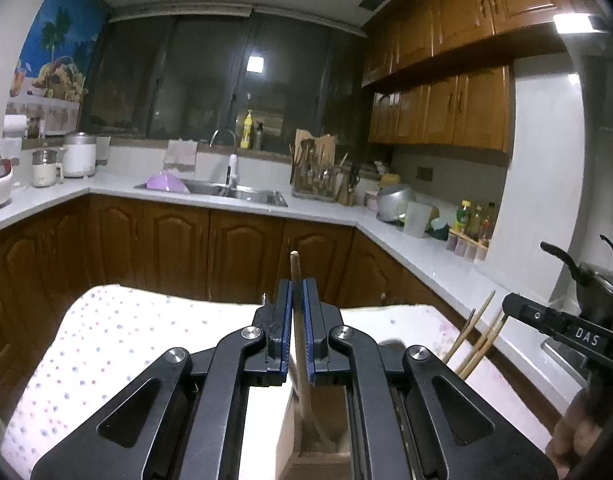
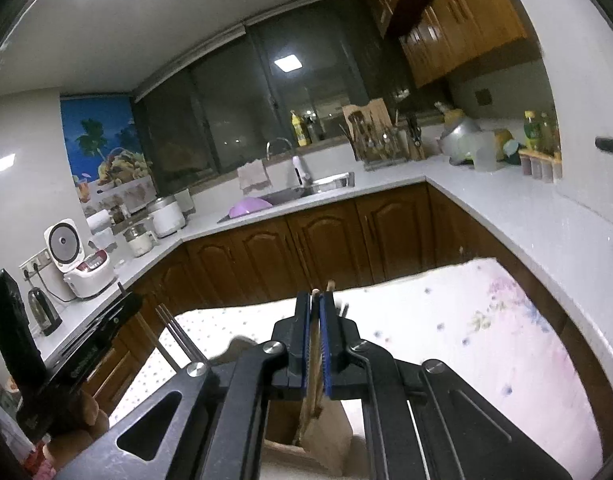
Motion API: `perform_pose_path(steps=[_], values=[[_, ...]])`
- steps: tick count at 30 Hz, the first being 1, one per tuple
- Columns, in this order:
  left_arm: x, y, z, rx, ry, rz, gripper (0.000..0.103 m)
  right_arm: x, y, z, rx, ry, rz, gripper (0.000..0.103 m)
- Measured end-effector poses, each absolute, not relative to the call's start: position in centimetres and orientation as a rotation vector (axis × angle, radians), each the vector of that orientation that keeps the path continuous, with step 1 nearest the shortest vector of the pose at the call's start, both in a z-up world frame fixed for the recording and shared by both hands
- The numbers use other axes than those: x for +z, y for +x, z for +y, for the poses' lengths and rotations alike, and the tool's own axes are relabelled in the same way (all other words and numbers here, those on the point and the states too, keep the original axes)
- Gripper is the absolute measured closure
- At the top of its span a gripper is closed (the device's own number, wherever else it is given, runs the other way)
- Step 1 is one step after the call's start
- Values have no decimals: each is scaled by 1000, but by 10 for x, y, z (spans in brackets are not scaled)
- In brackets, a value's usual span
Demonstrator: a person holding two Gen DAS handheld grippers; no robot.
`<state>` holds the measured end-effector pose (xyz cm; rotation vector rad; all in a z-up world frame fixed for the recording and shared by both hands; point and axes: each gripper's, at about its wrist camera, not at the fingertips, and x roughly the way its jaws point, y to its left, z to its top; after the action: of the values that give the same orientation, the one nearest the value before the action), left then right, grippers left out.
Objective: Organize utensils
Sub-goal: 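Lower both wooden chopsticks into the wooden holder, then open both tools and release the chopsticks into the holder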
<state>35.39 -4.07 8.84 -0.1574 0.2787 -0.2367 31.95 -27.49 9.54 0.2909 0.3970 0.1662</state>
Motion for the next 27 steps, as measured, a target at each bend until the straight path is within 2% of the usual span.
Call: perform_pose_path(steps=[7, 27], values=[[75, 360, -39, -250, -184, 350, 97, 88, 321, -278, 154, 316, 422, 98], [74, 359, -36, -251, -166, 373, 97, 84, 326, -280, 162, 308, 453, 94]])
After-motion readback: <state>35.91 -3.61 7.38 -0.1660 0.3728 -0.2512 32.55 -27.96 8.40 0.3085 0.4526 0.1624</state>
